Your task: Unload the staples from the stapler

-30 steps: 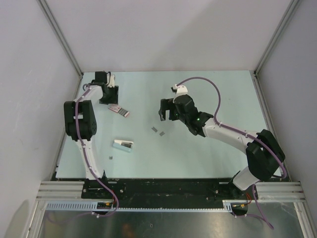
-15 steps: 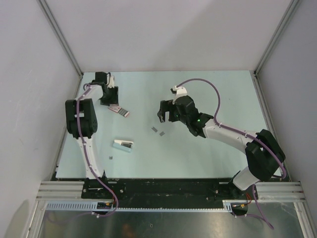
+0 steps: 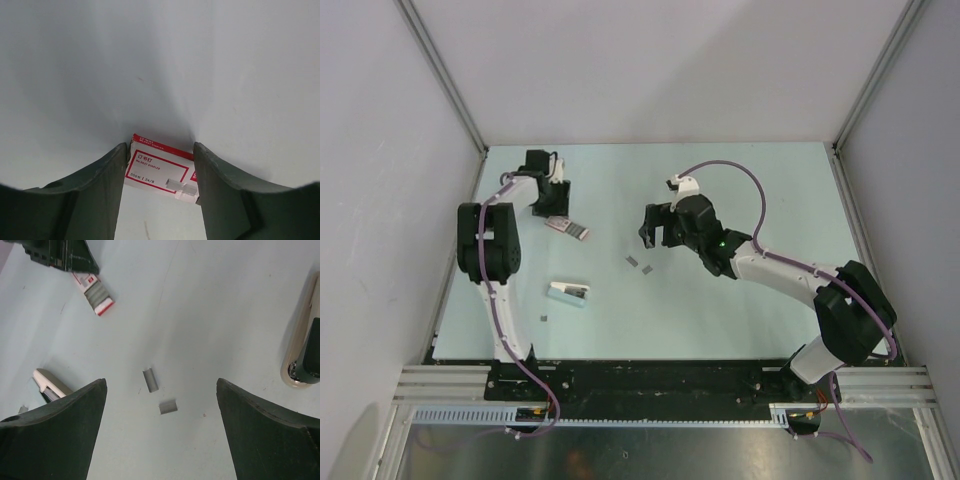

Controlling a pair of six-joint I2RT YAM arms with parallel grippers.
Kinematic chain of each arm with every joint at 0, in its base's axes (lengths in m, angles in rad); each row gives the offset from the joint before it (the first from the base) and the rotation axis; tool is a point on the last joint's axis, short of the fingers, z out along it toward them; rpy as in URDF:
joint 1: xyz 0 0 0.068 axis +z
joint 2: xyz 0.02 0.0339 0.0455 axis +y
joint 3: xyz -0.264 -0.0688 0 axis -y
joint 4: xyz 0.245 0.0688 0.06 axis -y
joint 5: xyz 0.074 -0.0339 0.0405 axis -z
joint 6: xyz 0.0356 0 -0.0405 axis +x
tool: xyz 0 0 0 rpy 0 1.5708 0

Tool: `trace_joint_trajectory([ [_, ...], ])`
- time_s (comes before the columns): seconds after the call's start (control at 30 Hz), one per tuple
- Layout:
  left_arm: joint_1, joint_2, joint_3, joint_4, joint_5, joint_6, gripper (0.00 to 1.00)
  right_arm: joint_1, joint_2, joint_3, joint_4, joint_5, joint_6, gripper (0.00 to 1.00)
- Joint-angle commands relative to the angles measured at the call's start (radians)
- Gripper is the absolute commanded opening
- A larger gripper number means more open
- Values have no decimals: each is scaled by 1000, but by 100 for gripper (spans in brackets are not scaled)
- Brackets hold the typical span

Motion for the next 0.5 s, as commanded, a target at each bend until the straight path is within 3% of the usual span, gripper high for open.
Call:
trace_joint_trajectory([
  [0.0, -54, -71, -100, -47, 24, -5, 60, -6, -48, -4, 35, -4, 8, 95],
  [0.47, -149, -205, -280, -33, 68, 8, 59, -14, -57, -23, 17, 8, 2, 95],
])
